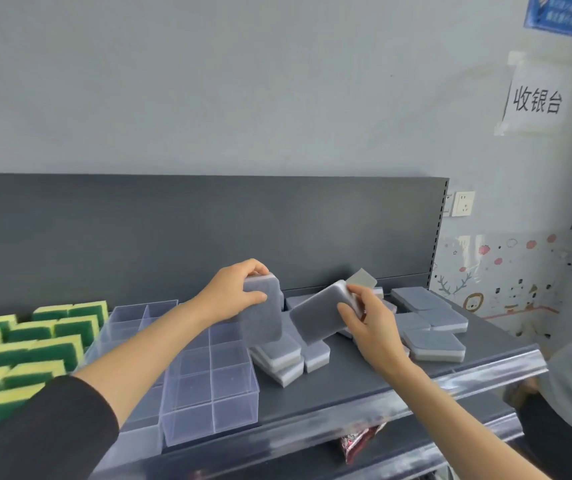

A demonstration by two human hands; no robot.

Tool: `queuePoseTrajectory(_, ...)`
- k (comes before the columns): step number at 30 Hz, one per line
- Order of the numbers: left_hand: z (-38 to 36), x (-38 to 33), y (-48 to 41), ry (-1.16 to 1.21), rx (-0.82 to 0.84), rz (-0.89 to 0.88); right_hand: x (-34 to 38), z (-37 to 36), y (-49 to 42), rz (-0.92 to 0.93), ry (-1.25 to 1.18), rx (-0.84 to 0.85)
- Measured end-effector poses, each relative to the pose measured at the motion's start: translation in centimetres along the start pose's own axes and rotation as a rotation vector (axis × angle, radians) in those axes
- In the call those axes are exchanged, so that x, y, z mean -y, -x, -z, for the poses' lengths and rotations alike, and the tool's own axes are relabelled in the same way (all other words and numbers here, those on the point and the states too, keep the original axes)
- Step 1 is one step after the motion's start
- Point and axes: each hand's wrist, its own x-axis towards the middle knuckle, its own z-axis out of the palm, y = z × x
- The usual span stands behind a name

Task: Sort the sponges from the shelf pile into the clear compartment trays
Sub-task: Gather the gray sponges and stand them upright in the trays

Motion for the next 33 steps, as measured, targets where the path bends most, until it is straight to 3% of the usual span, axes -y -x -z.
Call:
queuePoseTrajectory(18, 14.8, 11.8, 5.4, -0.174, -0.19, 0.244, 9.3, -16.1, -4.5, 0.14, -0.067, 0.247)
queuePoseTrajectory(26, 18.2, 19.3, 3.4, -0.189, -0.172, 0.282, 12.0, -25.1, -8.0, 0.154, 0.008, 0.365)
queuePoseTrajectory(33, 17.1, 23.5, 0.2, -0.215, -0.052, 0.257, 11.8, -30.6, -10.4, 0.118, 0.075, 0.442)
